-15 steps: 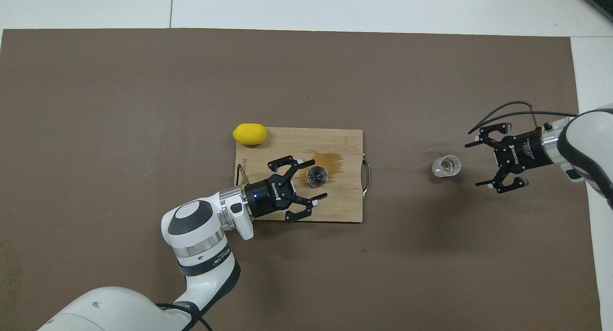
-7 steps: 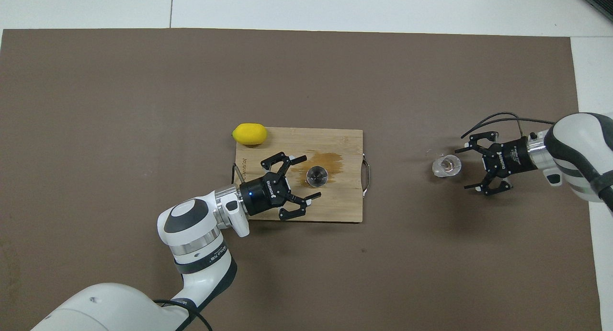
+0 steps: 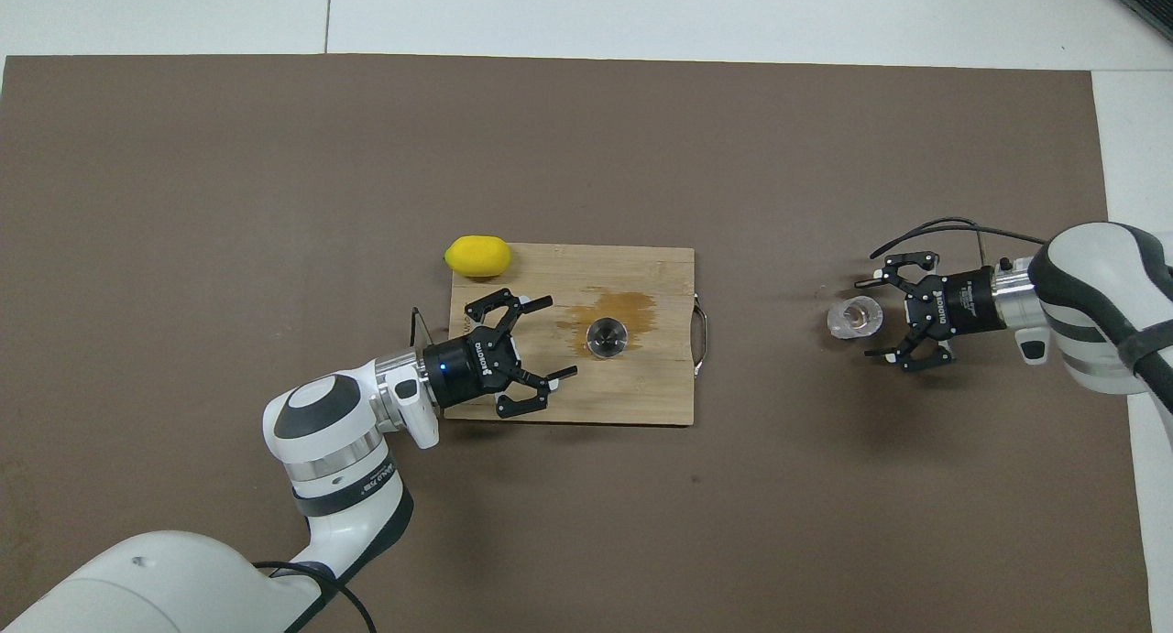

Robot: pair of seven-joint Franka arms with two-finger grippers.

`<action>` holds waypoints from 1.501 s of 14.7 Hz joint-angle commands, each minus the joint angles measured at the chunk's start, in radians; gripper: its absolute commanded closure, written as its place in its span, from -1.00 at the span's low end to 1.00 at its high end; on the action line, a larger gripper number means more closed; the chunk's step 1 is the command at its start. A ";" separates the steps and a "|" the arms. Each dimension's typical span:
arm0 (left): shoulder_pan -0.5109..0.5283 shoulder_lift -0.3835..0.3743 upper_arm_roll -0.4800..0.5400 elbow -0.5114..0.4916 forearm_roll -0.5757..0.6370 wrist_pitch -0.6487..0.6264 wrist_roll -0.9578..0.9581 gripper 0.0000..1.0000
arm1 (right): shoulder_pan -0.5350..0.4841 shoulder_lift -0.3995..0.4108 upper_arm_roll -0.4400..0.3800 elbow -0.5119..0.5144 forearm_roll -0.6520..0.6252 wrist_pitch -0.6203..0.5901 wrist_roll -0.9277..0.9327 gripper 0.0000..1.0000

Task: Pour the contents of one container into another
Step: 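Open the left gripper and withdraw while the right gripper grasps the glass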

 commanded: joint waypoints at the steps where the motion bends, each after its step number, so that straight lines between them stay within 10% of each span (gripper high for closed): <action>1: 0.050 -0.056 -0.001 -0.077 0.060 -0.067 0.022 -1.00 | 0.006 -0.013 0.006 -0.038 0.053 0.040 -0.034 -1.00; 11: 0.372 -0.088 0.001 -0.047 0.601 -0.168 0.018 -1.00 | 0.026 -0.015 0.007 -0.042 0.080 0.033 -0.035 -0.71; 13: 0.437 -0.087 0.001 -0.012 0.728 -0.170 0.015 -1.00 | 0.026 -0.015 0.007 -0.036 0.080 0.022 -0.035 -0.32; 15: 0.491 -0.084 0.001 0.022 0.871 -0.170 0.013 -1.00 | 0.025 -0.026 0.007 -0.031 0.080 0.014 -0.034 0.89; 22: 0.636 -0.082 0.002 0.206 1.253 -0.211 0.007 -1.00 | 0.130 -0.130 0.003 -0.025 0.059 0.054 0.076 1.00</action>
